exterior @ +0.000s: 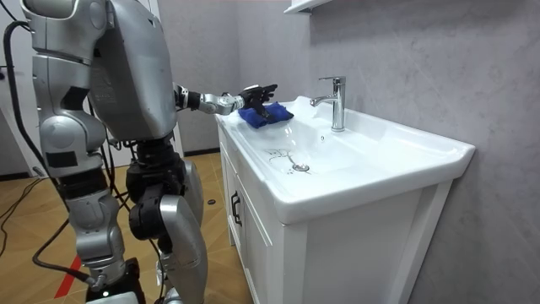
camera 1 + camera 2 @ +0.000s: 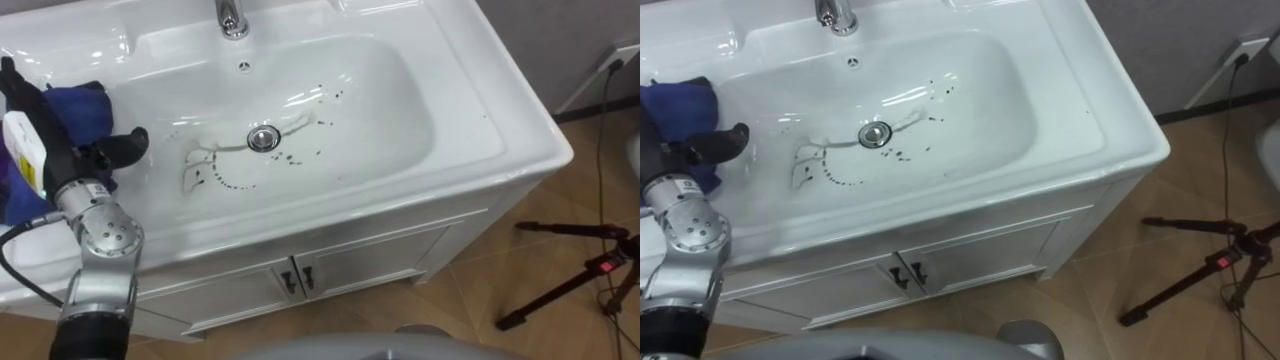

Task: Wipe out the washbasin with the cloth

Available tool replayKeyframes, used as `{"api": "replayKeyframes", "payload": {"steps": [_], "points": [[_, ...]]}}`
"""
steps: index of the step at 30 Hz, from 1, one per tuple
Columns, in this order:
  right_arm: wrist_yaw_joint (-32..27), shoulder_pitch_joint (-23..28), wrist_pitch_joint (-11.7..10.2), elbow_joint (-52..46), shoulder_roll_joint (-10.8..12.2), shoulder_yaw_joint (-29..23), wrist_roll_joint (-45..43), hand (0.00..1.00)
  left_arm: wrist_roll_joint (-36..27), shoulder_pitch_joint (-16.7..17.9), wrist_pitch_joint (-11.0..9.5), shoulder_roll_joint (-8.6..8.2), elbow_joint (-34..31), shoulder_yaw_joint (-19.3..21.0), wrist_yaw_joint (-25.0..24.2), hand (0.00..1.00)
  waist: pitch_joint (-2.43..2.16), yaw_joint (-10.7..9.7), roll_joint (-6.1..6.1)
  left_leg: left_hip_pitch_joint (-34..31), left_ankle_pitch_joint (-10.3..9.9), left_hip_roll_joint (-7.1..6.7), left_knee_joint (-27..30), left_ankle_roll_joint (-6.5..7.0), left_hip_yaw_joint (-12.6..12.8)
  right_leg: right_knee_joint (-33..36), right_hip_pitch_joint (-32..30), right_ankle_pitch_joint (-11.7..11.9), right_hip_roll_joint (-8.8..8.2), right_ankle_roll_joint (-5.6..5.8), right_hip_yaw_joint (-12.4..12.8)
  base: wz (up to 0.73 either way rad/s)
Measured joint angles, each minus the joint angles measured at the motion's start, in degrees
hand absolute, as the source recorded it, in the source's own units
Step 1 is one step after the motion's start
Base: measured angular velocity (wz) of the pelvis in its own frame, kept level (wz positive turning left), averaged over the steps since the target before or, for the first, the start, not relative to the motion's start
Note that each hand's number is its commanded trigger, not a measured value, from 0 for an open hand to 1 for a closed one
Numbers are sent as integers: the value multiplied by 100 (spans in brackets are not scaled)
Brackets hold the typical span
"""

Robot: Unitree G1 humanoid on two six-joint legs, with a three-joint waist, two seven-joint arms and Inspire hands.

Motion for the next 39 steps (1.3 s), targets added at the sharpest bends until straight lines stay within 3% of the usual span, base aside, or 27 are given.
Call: {"api": "replayKeyframes", "payload": {"steps": [4,13,18,24,29,35,39], "points": [[42,57,-3,-151,3,-1,-5,0,77,-43,127,5,0,0,-7,0,-16,-6,58,9,-6,27,40,-10,48,-9,3,7,32,-11,45,-6],[48,59,2,-137,3,-42,7,0,127,-42,309,4,122,0,-11,0,20,-33,115,12,-7,58,99,-12,70,-16,7,19,75,-35,118,-4],[48,39,3,-137,-5,-54,0,0,153,-57,361,61,175,0,-17,0,21,-42,107,8,-16,51,78,-27,79,-8,-27,20,80,-36,164,0],[48,36,-4,-142,-13,-54,-2,0,366,-163,577,253,496,63,-97,0,20,-7,83,0,-15,41,102,-27,122,93,-94,14,89,-43,295,-4],[20,27,-5,-149,-29,-53,-16,0,763,-182,579,268,503,229,-111,0,18,19,59,-32,-15,40,112,-27,165,115,-143,11,80,-49,300,-2],[-14,21,-6,-130,-34,-103,29,0,804,-188,616,269,605,344,-111,0,8,33,53,-85,-15,41,123,-27,166,104,-186,11,82,-50,296,0],[-94,25,-3,-120,-34,-206,26,0,953,-188,745,271,939,549,-108,0,7,40,56,-117,-15,42,141,-27,182,178,-258,-2,77,-64,297,-2]]}}
